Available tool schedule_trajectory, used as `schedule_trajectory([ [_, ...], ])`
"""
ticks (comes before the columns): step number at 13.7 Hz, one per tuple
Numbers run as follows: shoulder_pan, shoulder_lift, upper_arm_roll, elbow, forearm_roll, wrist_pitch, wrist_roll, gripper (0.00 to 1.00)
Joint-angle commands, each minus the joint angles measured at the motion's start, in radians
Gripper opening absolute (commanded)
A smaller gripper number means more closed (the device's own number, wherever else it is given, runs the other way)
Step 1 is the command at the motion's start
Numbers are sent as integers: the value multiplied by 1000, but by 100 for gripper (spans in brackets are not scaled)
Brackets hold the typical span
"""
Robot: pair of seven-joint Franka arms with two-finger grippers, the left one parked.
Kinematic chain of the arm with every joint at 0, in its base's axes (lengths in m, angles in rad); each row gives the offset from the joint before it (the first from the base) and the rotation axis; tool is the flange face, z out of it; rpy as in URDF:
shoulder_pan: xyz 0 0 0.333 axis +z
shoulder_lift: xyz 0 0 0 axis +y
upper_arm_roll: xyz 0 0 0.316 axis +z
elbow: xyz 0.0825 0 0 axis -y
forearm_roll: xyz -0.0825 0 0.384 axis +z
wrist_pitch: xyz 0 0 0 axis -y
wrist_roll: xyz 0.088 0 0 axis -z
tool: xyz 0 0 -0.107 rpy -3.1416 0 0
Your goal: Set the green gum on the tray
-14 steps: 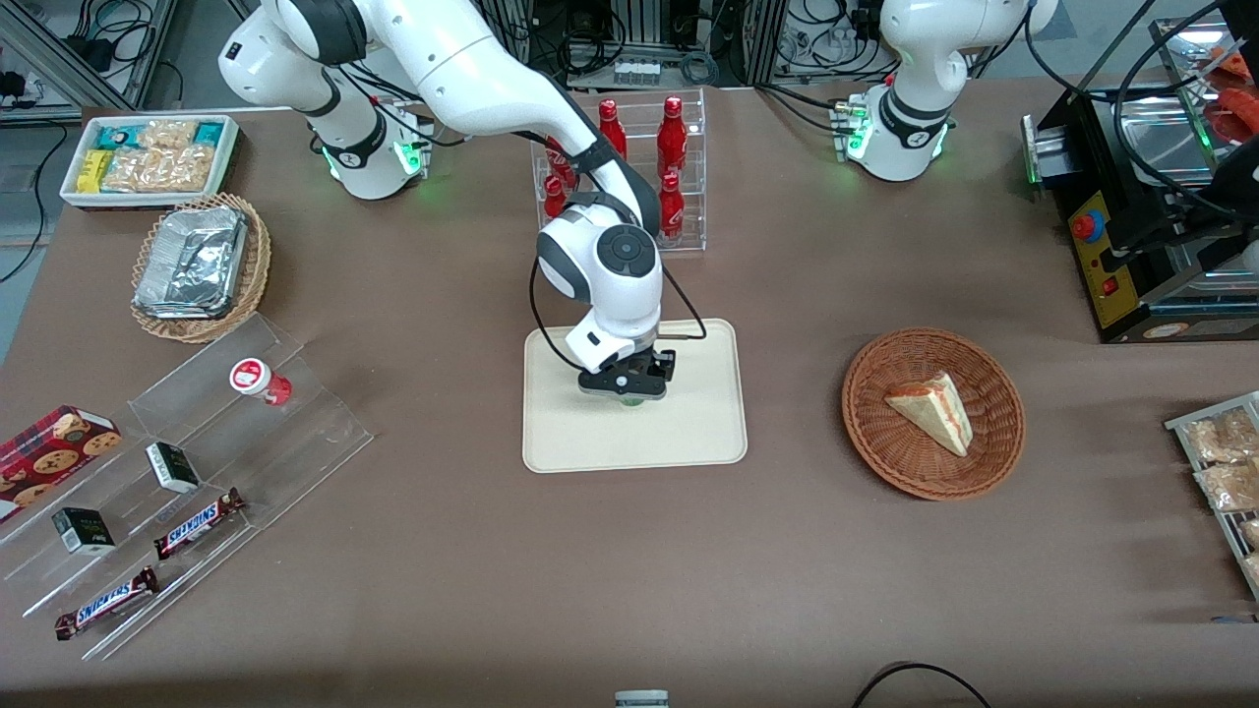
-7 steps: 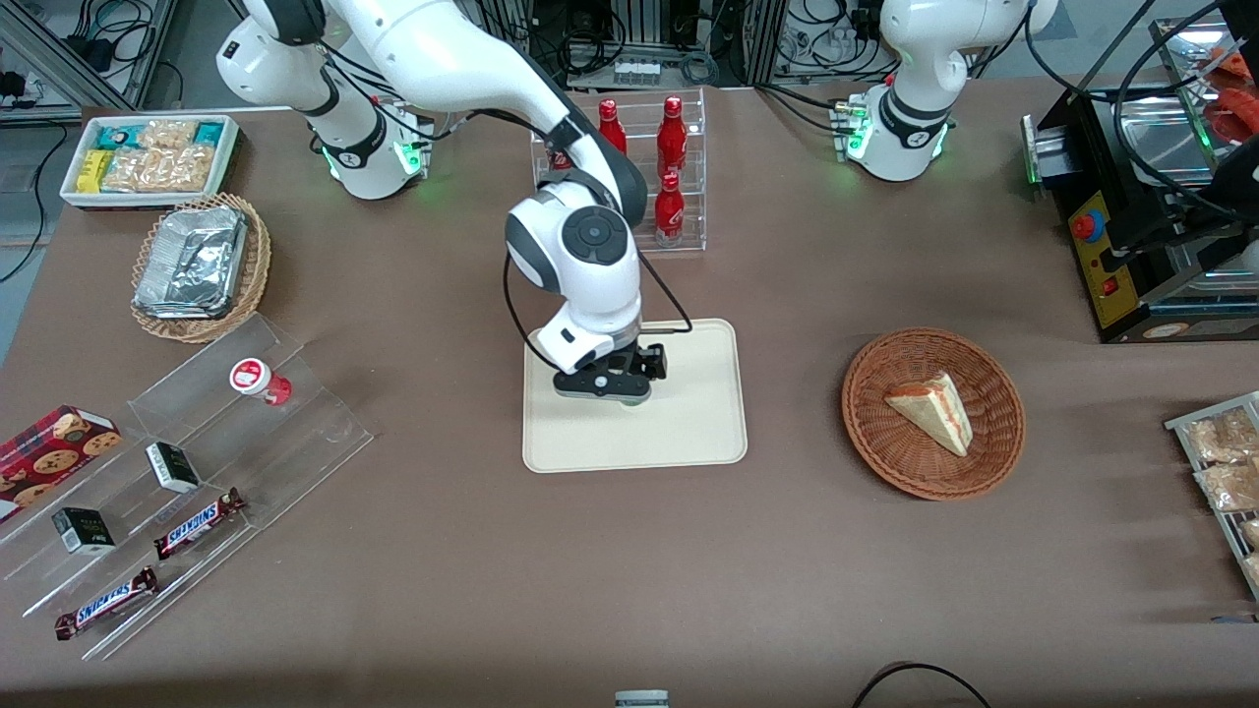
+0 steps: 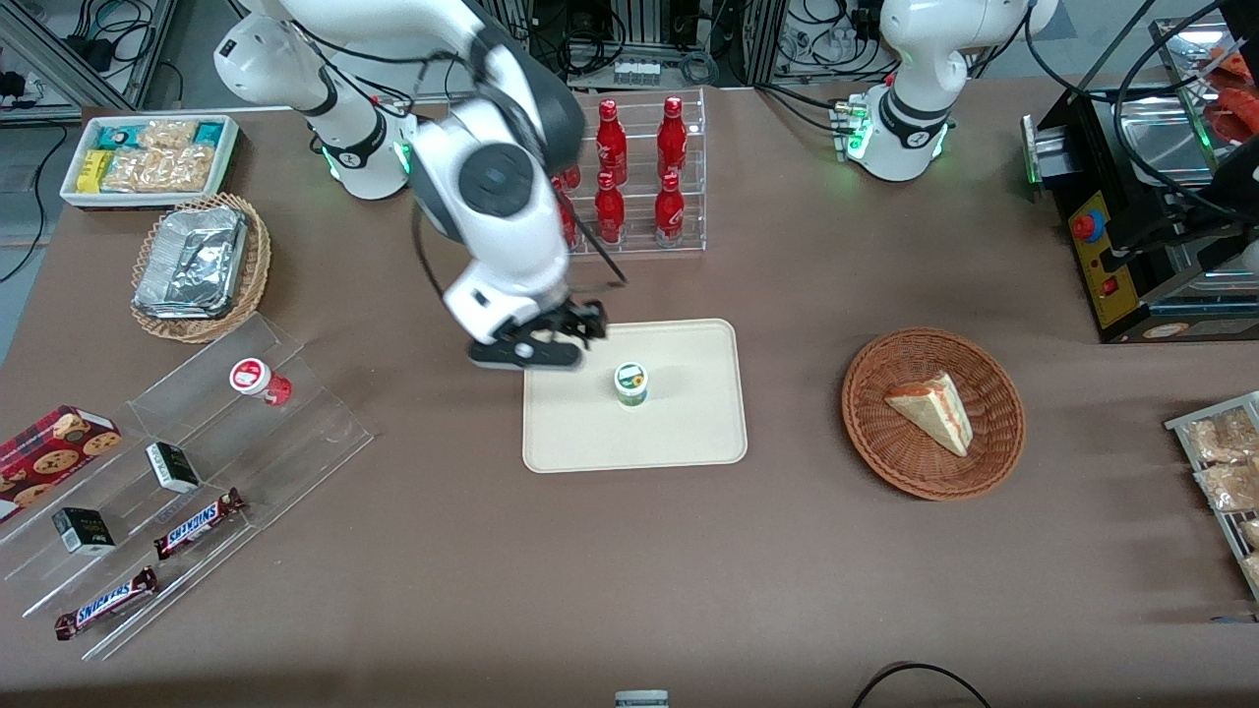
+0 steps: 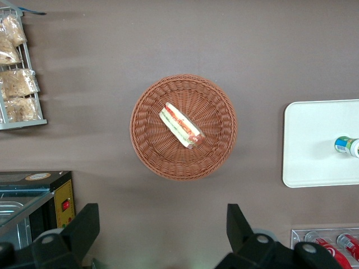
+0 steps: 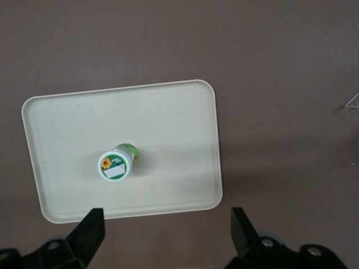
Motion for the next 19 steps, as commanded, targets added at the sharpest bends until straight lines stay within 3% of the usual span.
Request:
schedule_trajectory([
  [1,-71,-162,8,-96,-14,-89,-118,100],
  [5,-257,-267,8,-99,-14,-220,-333,100],
  [13,-628,-402,16,-169,-34,-306,-635,100],
  [15,-680,-411,19,-169,-91,-323,-684,100],
  [19,-772,-401,36,-160,-95,-323,-752,100],
])
